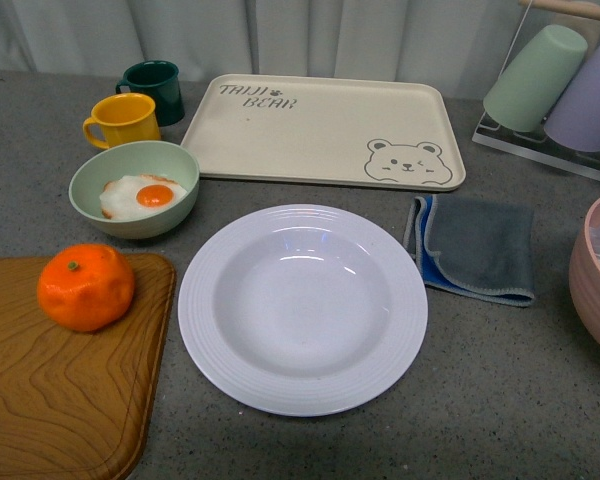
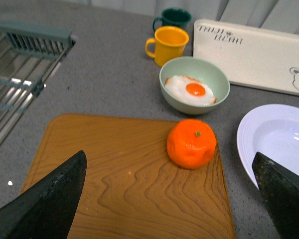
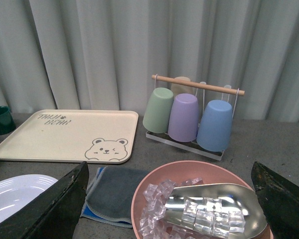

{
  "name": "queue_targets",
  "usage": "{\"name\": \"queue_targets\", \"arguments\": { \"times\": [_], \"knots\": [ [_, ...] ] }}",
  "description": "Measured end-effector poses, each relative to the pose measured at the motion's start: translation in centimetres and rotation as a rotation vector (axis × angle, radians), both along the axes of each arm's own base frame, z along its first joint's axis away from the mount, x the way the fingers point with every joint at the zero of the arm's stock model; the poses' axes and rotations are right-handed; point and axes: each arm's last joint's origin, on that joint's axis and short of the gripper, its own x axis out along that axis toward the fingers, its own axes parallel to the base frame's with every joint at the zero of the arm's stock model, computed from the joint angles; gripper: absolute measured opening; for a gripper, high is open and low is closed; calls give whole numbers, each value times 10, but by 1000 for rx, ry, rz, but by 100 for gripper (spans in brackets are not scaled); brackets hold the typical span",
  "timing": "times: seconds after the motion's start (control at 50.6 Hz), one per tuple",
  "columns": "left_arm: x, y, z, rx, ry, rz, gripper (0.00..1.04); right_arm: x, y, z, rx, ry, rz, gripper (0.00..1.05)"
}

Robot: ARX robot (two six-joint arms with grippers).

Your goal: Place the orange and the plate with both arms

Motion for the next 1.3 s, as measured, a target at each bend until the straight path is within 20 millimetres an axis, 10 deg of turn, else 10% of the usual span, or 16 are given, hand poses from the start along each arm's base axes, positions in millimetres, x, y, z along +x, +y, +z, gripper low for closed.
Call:
{"name": "queue_targets", "arguments": {
  "times": [0.573,1.305],
  "knots": [
    [127,-20,-46,-105,363,-119,98,0,0,0,0,0,0,95],
    [176,-33,-84,-20,567,-175,98,0,0,0,0,0,0,95]
  ]
}}
